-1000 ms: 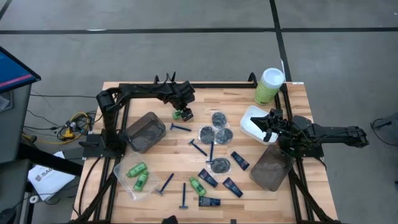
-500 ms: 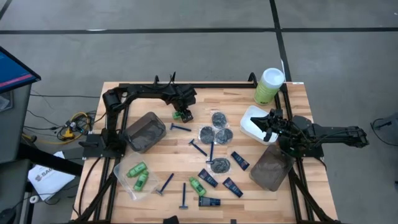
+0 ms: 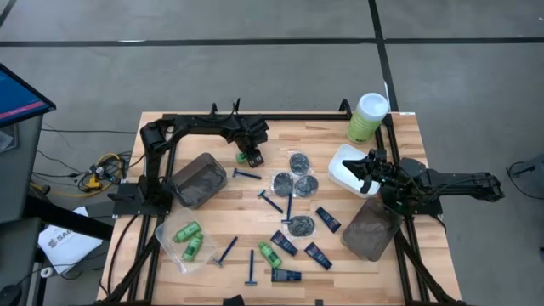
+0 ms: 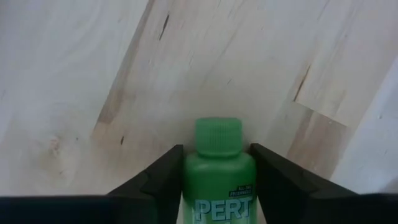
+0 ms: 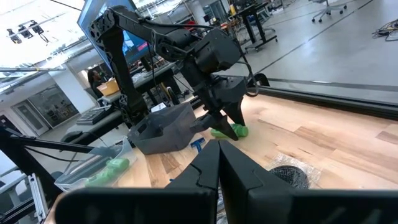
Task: Pick & Place Travel size toiletries
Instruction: Put the green shampoo into the transparent bin
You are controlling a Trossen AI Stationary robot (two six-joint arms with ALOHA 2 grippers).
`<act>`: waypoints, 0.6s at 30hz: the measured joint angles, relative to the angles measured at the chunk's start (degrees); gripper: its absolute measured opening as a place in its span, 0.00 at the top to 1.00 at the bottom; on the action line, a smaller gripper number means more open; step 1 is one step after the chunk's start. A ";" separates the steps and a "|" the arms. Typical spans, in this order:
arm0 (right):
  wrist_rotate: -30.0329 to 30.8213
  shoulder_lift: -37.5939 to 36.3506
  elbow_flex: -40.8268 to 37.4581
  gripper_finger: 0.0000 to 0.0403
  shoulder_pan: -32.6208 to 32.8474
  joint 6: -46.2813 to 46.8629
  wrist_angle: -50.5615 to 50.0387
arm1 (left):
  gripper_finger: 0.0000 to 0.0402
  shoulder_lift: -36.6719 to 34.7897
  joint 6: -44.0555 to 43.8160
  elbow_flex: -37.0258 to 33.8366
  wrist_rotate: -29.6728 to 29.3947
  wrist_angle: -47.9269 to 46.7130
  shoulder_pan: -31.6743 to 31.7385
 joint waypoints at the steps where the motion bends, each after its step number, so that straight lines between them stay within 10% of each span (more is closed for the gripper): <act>1: 0.00 -0.02 0.00 1.00 0.00 -0.02 0.00 | 0.59 0.00 -0.13 -0.02 0.03 0.00 0.00; 18: 0.00 -0.02 0.00 1.00 0.00 -0.02 0.00 | 0.62 -7.10 -0.65 -0.24 0.37 -1.20 -1.55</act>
